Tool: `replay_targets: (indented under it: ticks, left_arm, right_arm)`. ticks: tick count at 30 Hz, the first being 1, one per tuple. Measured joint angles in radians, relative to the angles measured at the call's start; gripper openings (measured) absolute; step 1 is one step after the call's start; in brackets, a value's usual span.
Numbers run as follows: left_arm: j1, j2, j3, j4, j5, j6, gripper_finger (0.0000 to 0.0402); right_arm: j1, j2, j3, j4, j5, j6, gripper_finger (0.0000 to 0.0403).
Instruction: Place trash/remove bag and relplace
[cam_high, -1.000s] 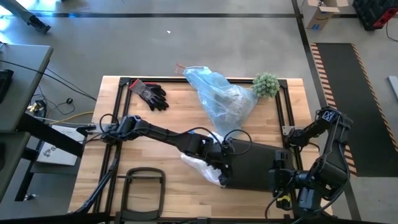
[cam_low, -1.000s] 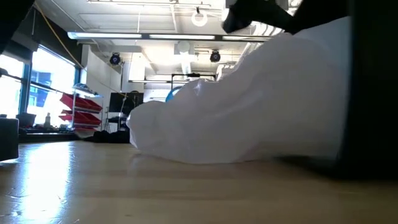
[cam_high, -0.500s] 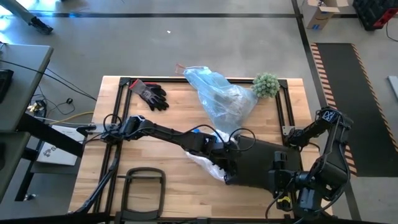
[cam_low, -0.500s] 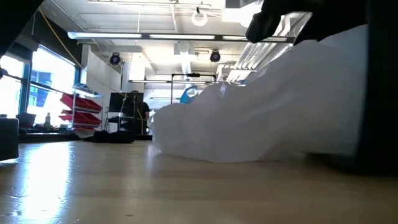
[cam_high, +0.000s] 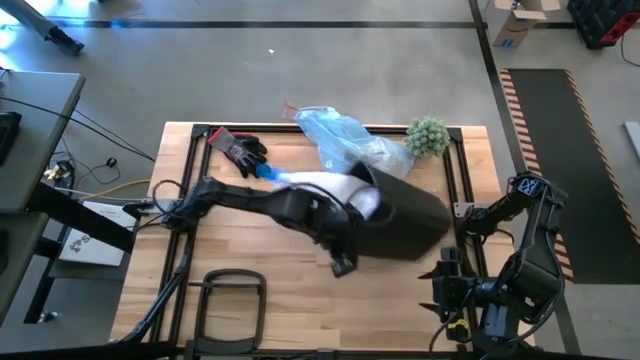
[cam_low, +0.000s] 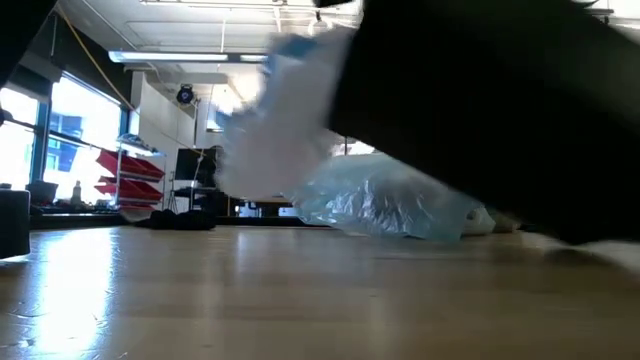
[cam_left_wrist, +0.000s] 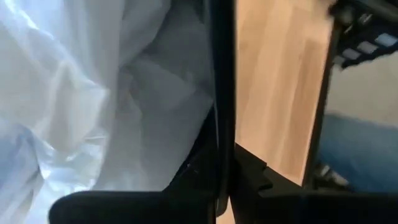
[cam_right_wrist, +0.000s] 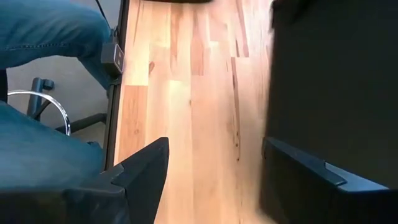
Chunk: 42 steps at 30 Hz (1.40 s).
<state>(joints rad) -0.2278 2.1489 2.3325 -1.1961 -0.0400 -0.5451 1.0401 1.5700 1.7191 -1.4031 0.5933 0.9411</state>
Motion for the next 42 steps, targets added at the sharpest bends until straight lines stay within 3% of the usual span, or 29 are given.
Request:
replay_targets:
  ticks: [4,10,16,19,22,25,28,34,42]
  left_arm:
    - [0.008,-0.082,0.024,-0.207,-0.006,-0.031,0.0000]
    - [0.001,-0.148,0.023,-0.369,0.007,-0.065,0.0000]
    - [-0.008,-0.145,0.023,-0.374,0.074,-0.043,0.0000]
    - [-0.019,-0.143,0.023,-0.372,0.070,-0.035,0.0000]
    - [-0.038,-0.143,0.023,-0.373,0.061,-0.027,0.0000]
    - [-0.059,-0.143,0.023,-0.375,0.052,-0.027,0.0000]
    - [-0.085,-0.143,0.023,-0.375,0.027,-0.020,0.0000]
    - [-0.118,-0.142,0.023,-0.376,-0.022,0.007,0.0000]
    - [-0.152,-0.144,0.024,-0.321,-0.149,0.092,0.0000]
  right_arm:
    - [0.000,0.000,0.000,0.023,0.019,-0.053,0.0245]
    - [-0.019,0.000,0.000,0.054,0.058,-0.138,0.0245]
    - [-0.061,0.000,0.000,0.070,0.062,-0.201,0.0245]
    - [-0.084,0.000,0.000,0.068,0.118,-0.208,0.0245]
    - [-0.113,0.005,0.000,-0.013,0.185,-0.172,0.0245]
    - [-0.160,0.006,-0.001,-0.174,0.224,0.038,0.0245]
    - [-0.220,-0.037,-0.083,-0.113,0.211,0.117,0.0245]
    - [-0.384,-0.058,-0.325,-0.092,0.066,0.244,0.0245]
    - [-0.441,-0.059,-0.544,0.268,-0.021,0.059,0.0245]
